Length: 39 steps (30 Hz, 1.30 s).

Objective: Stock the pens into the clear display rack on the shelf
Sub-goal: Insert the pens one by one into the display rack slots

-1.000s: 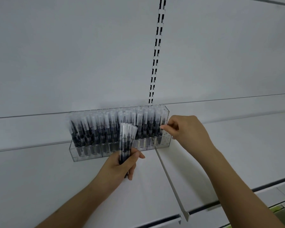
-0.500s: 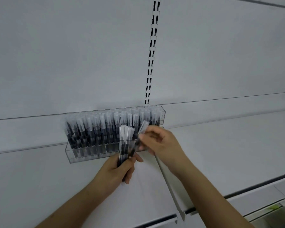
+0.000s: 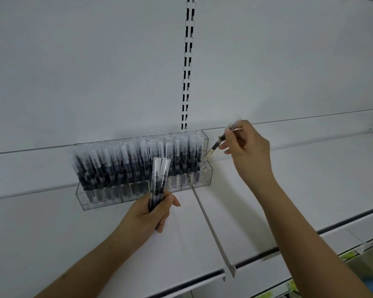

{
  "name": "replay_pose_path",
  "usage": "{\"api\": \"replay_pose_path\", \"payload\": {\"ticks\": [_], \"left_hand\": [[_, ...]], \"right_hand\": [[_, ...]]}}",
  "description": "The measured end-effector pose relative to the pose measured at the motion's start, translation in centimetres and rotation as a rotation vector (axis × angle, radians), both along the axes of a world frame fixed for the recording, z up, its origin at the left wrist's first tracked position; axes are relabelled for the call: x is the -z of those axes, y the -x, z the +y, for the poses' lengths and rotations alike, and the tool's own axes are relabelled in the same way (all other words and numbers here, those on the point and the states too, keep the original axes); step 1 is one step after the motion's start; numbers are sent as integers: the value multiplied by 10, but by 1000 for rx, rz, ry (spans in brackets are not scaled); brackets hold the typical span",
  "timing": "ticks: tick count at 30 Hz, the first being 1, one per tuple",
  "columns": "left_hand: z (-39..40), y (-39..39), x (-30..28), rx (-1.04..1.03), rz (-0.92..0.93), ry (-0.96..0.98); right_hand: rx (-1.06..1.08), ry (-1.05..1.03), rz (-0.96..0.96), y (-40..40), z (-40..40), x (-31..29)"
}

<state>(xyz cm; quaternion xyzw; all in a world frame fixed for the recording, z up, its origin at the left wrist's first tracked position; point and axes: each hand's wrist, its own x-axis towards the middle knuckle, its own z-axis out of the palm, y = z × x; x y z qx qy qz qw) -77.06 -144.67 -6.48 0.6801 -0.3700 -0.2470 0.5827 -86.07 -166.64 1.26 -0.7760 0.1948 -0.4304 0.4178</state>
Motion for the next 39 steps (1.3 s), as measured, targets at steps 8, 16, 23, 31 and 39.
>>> {"api": "replay_pose_path", "payload": {"ticks": [8,16,23,31,39], "left_hand": [[1,0,1,2,9,4],[0,-1,0,1,2,-9],[0,-2,-1,-6,13,-6],[-1,-2,2,-47,-62,-43],[1,-3,5,-45,-30,-53]], "right_hand": [[-73,193,272,-26,-12,-3],[-43,454,591,-41,-10,17],[87,312,370,-9,27,24],[-458,-102,281,-12,82,29],[-175,-284,-22,-5,37,13]]}}
